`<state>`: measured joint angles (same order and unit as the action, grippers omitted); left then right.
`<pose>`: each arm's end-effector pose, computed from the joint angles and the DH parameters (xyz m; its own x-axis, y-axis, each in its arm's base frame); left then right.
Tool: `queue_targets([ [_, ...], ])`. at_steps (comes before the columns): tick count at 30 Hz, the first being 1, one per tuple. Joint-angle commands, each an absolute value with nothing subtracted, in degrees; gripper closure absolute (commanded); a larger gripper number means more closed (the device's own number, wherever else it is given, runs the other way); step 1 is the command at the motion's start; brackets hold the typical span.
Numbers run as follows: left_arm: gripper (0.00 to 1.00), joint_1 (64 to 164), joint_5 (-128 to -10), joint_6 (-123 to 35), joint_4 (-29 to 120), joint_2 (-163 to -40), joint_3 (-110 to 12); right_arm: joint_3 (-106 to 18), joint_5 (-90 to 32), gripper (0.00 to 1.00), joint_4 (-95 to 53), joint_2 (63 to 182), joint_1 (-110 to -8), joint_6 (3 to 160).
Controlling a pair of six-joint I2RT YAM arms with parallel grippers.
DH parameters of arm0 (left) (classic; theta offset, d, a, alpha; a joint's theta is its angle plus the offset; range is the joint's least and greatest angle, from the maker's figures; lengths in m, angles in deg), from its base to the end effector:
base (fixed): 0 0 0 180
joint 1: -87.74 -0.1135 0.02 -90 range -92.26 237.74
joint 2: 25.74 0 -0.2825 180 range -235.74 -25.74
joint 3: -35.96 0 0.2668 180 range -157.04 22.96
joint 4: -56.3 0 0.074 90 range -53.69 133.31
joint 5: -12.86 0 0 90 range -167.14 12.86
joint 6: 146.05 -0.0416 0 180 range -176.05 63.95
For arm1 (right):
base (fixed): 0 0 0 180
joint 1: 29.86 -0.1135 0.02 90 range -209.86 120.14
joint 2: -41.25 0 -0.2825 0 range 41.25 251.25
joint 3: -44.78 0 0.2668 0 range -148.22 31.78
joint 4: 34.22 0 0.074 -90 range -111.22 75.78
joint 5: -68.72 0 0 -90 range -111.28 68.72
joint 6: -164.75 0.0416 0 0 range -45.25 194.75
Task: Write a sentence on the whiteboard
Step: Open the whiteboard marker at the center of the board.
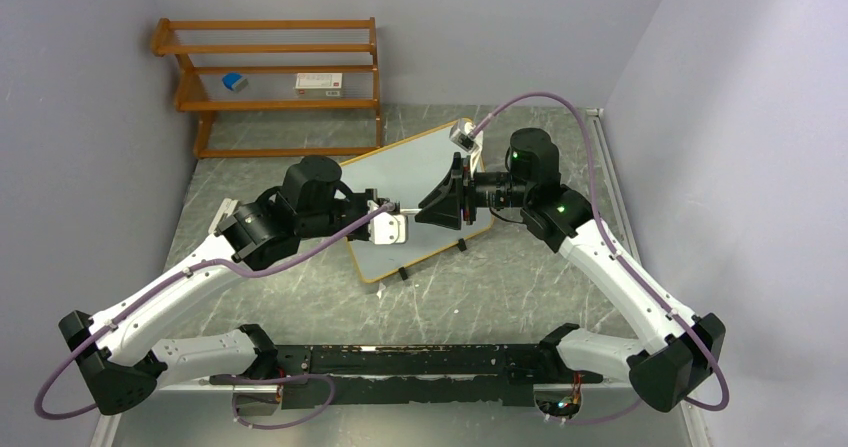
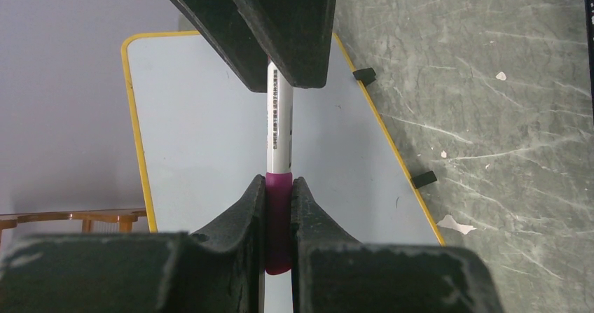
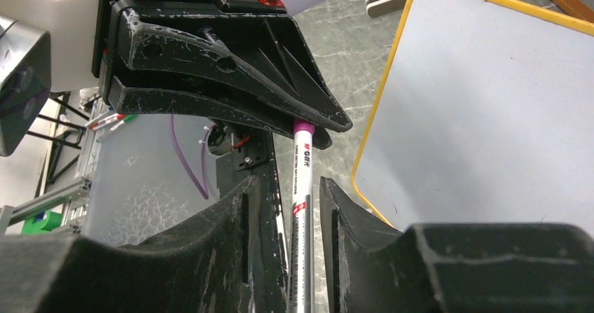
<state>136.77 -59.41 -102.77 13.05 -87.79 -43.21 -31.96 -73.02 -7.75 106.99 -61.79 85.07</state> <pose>0.1508 -0.1930 0.3915 0.4561 0.5323 -0.7131 0.8262 0.0445 0.5617 0.2051 0.1663 0.3954 -0.3964 -0.1163 -0.9107 -0.9135 0.1485 0.3787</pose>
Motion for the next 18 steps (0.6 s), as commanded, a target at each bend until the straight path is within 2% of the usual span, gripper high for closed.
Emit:
queue_targets([
  [1, 0.95, 137.37, -59.53, -102.36, 14.88, -87.79, -43.79, -31.63, -73.80, 0.60, -8.50, 107.60, -61.46, 85.83],
  [6, 0.95, 137.39, -59.81, -101.21, 15.13, -88.14, -44.02, -31.42, -73.36, 0.62, -8.54, 107.61, -61.47, 85.82],
  [16, 0.95, 137.33, -60.14, -100.34, 15.63, -87.68, -43.62, -31.15, -72.78, 0.77, -9.12, 107.26, -61.53, 86.09],
  [18, 0.95, 137.37, -60.79, -100.02, 16.11, -87.42, -43.38, -31.15, -72.87, 0.77, -8.94, 107.19, -61.53, 85.84],
])
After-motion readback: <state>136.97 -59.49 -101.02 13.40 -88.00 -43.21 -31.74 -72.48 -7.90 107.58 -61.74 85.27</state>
